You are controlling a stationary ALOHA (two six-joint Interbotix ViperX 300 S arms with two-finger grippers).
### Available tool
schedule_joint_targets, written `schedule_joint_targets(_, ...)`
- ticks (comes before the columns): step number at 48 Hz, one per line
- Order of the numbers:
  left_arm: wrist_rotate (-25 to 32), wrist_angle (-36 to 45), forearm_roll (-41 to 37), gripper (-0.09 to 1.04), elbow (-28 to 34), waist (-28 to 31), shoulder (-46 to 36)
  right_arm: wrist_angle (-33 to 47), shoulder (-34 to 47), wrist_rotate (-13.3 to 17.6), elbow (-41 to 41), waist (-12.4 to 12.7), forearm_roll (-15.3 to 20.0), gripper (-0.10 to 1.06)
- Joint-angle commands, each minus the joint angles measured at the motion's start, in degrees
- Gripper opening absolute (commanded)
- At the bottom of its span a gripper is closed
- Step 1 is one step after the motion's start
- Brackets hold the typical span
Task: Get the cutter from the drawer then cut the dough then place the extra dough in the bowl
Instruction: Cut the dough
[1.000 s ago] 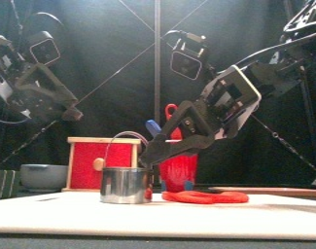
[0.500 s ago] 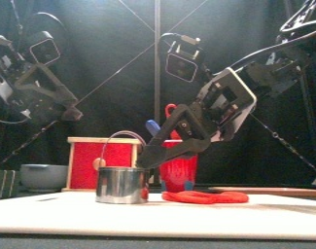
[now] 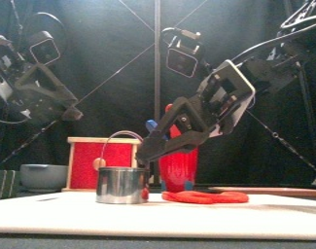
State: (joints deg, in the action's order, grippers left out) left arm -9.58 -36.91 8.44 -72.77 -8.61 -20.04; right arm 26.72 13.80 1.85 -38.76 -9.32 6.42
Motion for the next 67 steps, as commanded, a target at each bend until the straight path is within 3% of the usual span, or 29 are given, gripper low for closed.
schedule_joint_targets(1, 0.09, -0.09, -0.09, 0.76, 0.70, -0.09, -0.18, 0.18, -2.11, -0.09, 0.35, -0.09, 0.18, 0.65)
schedule_joint_targets(6, 0.09, -0.09, -0.09, 0.76, 0.70, -0.09, -0.18, 0.18, -2.11, -0.18, 0.26, -0.09, 0.62, 0.62)
schedule_joint_targets(13, 0.09, -0.09, -0.09, 0.76, 0.62, -0.09, -0.18, 0.18, -2.20, -0.09, 0.26, -0.09, 0.53, 0.47)
schedule_joint_targets(26, 0.09, 0.00, -0.09, 0.76, 0.62, 0.00, -0.18, -0.70, -7.73, -0.09, -2.81, 0.26, 0.88, 0.47)
schedule_joint_targets(45, 0.09, -0.09, -0.09, 0.76, 0.62, 0.00, -0.18, -1.76, -18.54, -1.14, -12.66, 0.97, 11.34, 0.47)
schedule_joint_targets(67, 0.18, 0.00, 1.32, 0.76, 0.62, 0.00, -0.18, -1.58, -18.11, -1.32, -16.08, 3.69, 11.69, 0.47)
